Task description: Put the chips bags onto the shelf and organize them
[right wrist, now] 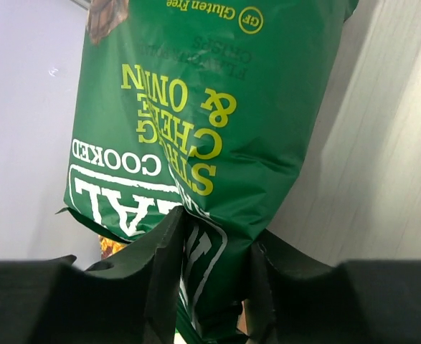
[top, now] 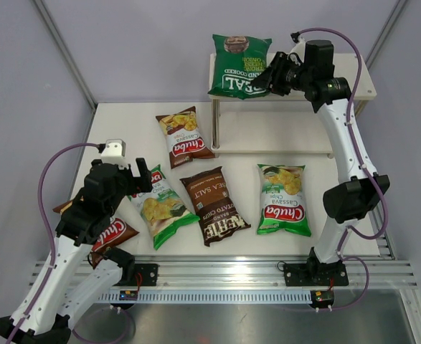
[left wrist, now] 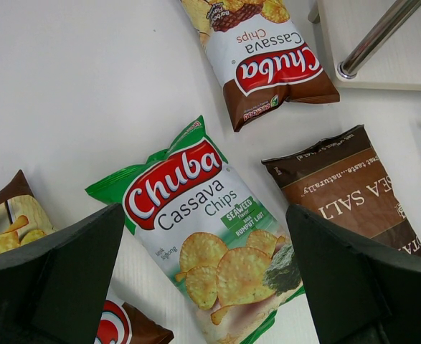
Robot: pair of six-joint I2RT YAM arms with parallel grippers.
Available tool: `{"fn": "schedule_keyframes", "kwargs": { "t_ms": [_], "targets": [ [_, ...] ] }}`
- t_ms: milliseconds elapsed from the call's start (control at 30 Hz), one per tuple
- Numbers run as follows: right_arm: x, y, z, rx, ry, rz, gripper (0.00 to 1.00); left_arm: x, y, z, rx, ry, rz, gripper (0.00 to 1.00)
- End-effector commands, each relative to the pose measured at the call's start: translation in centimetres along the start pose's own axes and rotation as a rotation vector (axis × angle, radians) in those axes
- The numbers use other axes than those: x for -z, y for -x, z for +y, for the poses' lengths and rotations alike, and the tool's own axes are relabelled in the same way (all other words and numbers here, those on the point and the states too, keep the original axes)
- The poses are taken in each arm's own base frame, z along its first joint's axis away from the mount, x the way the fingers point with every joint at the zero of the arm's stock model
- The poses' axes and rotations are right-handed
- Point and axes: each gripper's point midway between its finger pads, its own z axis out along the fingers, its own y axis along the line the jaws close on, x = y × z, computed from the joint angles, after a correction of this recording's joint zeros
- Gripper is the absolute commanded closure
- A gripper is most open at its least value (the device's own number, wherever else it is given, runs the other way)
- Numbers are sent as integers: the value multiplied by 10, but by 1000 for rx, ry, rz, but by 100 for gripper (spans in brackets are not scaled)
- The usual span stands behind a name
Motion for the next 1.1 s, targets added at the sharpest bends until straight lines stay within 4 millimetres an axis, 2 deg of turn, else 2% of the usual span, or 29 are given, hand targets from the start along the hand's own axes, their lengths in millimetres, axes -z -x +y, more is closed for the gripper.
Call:
{"fn": "schedule_keyframes", "kwargs": {
  "t_ms": [0, 167, 267, 467, 567, 633, 700, 733, 800, 833, 900, 933, 1000, 1033, 1067],
  "targets": [
    [2, 5, 4, 30, 1, 6, 60, -1, 9, -3, -2, -19, -43, 1],
    [-6, 2, 2, 42, 16, 45, 65, -2, 8, -3, -3, -20, -40, 1],
    [-6, 6, 7, 63, 30, 49, 63, -3, 8, -4, -4, -22, -36, 1],
    [-11, -3, 9, 62, 37, 74, 63, -2, 9, -3, -4, -20, -43, 1],
    [-10, -1, 10, 55, 19, 52, 59, -2, 9, -2, -1, -14, -43, 1],
    [0, 4, 18, 53, 27, 19, 50, -2, 8, -1, 1, -9, -41, 1],
    [3, 7, 18, 58, 17, -7, 36, -1, 9, 1, 10, 7, -48, 1],
    [13, 11, 22, 71, 7, -32, 29, -1, 10, 3, 14, 16, -49, 1],
    [21, 15, 17, 90, -45, -57, 6, -1, 9, 7, 28, 45, -46, 1],
    [31, 20, 19, 101, -58, -79, 1, -3, 8, 9, 33, 57, -40, 1],
    [41, 24, 11, 112, -120, -107, 0, -3, 9, 15, 51, 103, -36, 1],
    [55, 31, 15, 128, -148, -149, 1, -4, 8, 17, 57, 116, -32, 1],
    [66, 30, 11, 147, -183, -166, 1, -7, 6, 23, 77, 159, -17, 1],
    [83, 35, 15, 162, -208, -208, 0, -7, 7, 25, 87, 172, -13, 1],
    [88, 32, 13, 173, -226, -212, 0, -9, 5, 31, 92, 202, -5, 1]
  ]
}}
